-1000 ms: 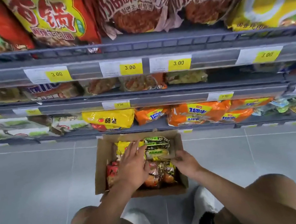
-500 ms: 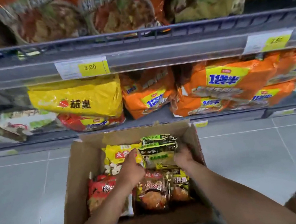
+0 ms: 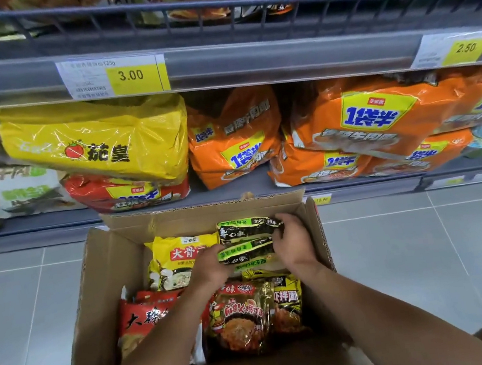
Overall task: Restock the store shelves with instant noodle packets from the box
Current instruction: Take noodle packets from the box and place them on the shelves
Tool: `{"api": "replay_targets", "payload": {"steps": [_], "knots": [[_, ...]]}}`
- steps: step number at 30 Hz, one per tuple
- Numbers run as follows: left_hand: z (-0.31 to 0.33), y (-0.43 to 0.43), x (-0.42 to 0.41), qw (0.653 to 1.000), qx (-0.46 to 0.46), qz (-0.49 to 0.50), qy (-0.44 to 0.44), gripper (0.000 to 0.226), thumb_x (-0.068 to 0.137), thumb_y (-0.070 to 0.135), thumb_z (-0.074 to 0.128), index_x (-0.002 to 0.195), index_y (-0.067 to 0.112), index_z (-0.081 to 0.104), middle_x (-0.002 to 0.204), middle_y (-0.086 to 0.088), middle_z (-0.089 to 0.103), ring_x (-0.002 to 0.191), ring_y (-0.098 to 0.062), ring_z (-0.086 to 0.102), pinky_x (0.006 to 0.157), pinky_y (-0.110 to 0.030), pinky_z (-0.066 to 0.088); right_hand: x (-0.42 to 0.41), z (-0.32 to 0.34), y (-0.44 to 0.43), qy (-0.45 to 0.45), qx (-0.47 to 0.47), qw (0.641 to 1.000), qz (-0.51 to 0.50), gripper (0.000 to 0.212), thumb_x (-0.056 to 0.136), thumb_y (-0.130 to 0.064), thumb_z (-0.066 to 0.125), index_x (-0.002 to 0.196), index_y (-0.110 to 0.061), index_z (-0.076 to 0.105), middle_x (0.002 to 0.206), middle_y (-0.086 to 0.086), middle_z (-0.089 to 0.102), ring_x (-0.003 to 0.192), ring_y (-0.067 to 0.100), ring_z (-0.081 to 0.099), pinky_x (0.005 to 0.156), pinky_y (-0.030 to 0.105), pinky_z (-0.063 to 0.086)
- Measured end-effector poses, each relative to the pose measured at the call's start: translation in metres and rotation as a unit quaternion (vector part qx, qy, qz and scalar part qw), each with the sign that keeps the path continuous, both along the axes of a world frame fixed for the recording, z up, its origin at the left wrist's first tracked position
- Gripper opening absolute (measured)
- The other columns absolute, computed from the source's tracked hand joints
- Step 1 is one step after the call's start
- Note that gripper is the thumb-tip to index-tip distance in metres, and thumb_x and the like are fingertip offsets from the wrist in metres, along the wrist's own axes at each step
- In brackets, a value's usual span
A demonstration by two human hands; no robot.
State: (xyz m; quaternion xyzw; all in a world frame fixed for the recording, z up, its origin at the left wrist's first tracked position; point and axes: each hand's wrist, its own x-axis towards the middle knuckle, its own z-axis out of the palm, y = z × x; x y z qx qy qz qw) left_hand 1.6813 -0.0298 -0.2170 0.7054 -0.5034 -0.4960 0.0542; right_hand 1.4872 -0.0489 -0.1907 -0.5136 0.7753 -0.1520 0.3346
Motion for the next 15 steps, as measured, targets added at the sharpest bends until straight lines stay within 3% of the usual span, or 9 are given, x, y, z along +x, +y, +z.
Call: {"api": "replay_targets", "payload": {"steps": [3,8,12,15], "knots": [[0.001,0.007,0.001,0.995,-0.046,-0.069,-0.047,0.043,0.082,0.019,0.079,0.12,0.027,0.061,0.11,0.004,0.05,0.099,-0.015,0.056,0.064,-0.014,0.037,0.001,0.001,-0.008,0.041,-0.026,0.995,0.084,0.04,0.096,-0.01,0.056,0.135,-0.013,0.059,0.134,0.005,0.062,0.121,0.022,0.06,0.106,0.027,0.043],[-0.003,0.015,-0.004,0.983,-0.08,-0.133,-0.103,0.043,0.085,0.02,0.075,0.116,0.032,0.049,0.092,0.009,0.064,0.077,-0.012,0.061,0.058,-0.026,0.043,0.002,-0.003,-0.022,0.084,0.034,0.986,0.138,0.043,0.092,-0.016,0.064,0.134,-0.019,0.058,0.128,0.003,0.066,0.113,0.023,0.065,0.098,0.033,0.053],[0.0,0.013,0.002,0.985,-0.097,-0.115,-0.083,0.035,0.084,0.023,0.076,0.108,0.034,0.052,0.095,0.008,0.07,0.074,-0.01,0.064,0.059,-0.029,0.052,0.001,-0.006,-0.024,0.103,0.061,0.984,0.132,0.049,0.083,-0.013,0.071,0.129,-0.022,0.057,0.112,0.003,0.072,0.103,0.024,0.068,0.086,0.034,0.058],[0.003,0.013,0.011,0.988,-0.098,-0.109,-0.059,0.04,0.085,0.024,0.076,0.119,0.037,0.058,0.102,0.009,0.072,0.064,-0.007,0.067,0.058,-0.033,0.058,0.002,-0.011,-0.02,0.112,0.1,0.979,0.14,0.056,0.082,-0.016,0.072,0.133,-0.024,0.051,0.108,0.003,0.071,0.102,0.026,0.067,0.08,0.035,0.057]]}}
